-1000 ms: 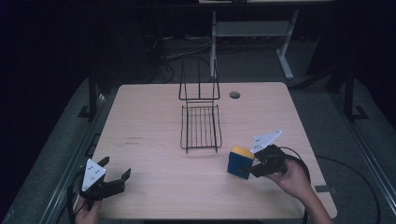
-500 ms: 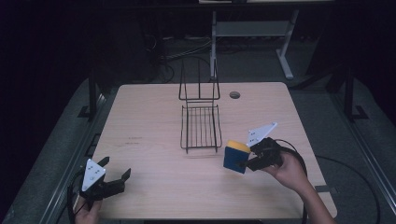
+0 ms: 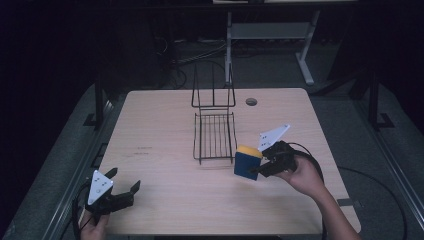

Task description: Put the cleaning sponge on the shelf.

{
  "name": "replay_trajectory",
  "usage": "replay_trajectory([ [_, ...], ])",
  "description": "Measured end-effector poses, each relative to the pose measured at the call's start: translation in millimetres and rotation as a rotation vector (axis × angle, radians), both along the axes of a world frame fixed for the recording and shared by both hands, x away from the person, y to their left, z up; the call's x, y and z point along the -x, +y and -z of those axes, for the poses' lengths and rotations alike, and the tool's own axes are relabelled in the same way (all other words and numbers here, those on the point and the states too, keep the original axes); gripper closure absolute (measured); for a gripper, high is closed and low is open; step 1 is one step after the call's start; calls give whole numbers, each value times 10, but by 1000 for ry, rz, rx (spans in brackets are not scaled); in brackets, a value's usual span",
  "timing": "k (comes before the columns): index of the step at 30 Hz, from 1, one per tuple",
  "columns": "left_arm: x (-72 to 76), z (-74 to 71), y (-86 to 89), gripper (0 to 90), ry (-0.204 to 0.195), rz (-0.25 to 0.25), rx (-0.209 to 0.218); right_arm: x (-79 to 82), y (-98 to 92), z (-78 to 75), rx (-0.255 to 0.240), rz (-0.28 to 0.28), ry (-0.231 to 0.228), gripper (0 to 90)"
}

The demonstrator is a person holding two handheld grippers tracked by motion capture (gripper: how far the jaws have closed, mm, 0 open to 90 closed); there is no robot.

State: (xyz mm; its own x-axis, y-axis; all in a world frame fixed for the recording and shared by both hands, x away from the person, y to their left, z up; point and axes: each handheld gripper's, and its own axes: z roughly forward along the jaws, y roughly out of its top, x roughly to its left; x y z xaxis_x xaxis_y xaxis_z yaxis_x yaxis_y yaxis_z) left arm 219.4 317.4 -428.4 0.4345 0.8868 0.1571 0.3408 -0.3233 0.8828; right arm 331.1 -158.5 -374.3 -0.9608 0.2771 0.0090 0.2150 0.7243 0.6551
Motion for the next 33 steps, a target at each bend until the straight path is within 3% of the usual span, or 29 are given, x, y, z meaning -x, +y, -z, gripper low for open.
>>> replay_trajectory([
  [25,-4,2,5,139,2,0,2,-207,159,-83,-10,-34,-32,566],
  [33,-6,0,8,139,-1,0,0,-283,207,-61,-7,-40,-21,566],
])
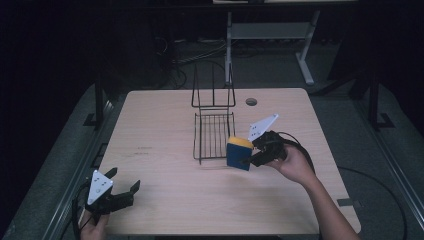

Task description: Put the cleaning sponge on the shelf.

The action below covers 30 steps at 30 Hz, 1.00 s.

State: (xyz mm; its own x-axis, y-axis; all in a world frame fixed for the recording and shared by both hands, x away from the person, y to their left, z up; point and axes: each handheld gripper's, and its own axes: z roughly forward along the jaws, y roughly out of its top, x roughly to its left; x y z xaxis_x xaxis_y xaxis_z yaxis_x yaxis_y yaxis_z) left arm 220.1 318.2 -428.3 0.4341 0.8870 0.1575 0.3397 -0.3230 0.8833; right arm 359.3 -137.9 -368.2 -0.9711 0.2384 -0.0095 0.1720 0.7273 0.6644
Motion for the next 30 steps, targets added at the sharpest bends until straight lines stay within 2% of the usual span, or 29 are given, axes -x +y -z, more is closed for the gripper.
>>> replay_trajectory([
  [5,0,1,-5,139,1,1,1,-36,53,-44,7,-9,-10,566],
  [14,-4,-1,-2,139,0,3,0,-142,124,-130,-9,-19,-32,566],
  [24,-9,0,0,139,3,2,4,-276,216,-145,-11,-28,-29,566],
  [27,-12,0,-4,139,2,5,3,-310,219,-150,-42,-27,-19,566],
  [30,-18,4,-12,139,5,7,3,-371,236,-152,-34,-30,-24,566],
])
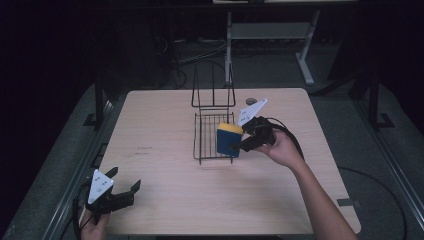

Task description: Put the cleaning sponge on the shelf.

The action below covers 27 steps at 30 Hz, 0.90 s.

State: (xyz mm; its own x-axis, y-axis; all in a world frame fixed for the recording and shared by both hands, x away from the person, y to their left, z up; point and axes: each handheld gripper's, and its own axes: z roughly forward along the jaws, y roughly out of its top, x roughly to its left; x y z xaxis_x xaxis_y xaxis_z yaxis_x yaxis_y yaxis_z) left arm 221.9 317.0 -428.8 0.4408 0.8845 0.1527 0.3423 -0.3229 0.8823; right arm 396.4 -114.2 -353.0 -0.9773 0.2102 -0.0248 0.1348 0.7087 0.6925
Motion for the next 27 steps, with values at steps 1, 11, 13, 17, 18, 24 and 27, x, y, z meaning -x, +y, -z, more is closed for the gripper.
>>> replay_trajectory([
  [1,-1,0,-2,139,1,0,0,-13,8,-3,-5,0,2,566],
  [11,-11,5,7,139,4,-2,0,-217,94,16,-24,-12,14,565],
  [13,-10,2,6,139,3,-1,0,-253,107,23,-23,-7,26,565],
  [17,-6,1,8,139,-1,-5,7,-328,137,22,-27,-9,34,565],
  [18,-8,2,11,139,-1,-4,7,-344,146,25,-25,-8,42,565],
  [24,-13,1,13,139,0,-5,8,-482,192,44,-22,-7,59,565],
  [27,-14,1,14,139,0,-4,7,-533,216,48,-27,6,63,565],
])
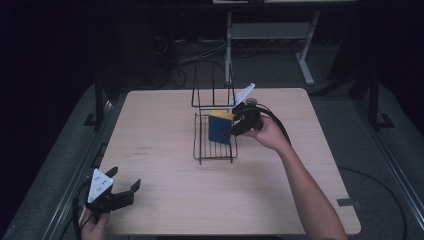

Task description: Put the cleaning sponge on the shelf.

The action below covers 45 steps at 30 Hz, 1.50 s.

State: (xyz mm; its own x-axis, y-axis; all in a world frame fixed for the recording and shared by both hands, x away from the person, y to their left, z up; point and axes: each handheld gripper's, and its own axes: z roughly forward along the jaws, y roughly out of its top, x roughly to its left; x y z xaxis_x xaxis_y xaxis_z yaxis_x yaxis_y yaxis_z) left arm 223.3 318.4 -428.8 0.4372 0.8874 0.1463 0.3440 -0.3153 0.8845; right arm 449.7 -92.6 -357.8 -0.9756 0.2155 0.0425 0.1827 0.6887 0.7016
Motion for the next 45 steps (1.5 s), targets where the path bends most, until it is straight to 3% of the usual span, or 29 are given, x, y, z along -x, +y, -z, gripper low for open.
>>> replay_trajectory([
  [3,1,-2,2,139,-3,1,-2,-50,12,44,-17,5,9,565],
  [13,-3,0,4,139,-2,-4,3,-177,-8,194,-5,15,17,567],
  [36,-17,6,5,139,2,4,1,-295,20,398,21,10,16,565],
  [40,-19,7,11,139,1,0,6,-315,1,413,5,22,38,565],
  [45,-18,4,7,139,0,1,4,-315,-5,416,6,20,34,558],
])
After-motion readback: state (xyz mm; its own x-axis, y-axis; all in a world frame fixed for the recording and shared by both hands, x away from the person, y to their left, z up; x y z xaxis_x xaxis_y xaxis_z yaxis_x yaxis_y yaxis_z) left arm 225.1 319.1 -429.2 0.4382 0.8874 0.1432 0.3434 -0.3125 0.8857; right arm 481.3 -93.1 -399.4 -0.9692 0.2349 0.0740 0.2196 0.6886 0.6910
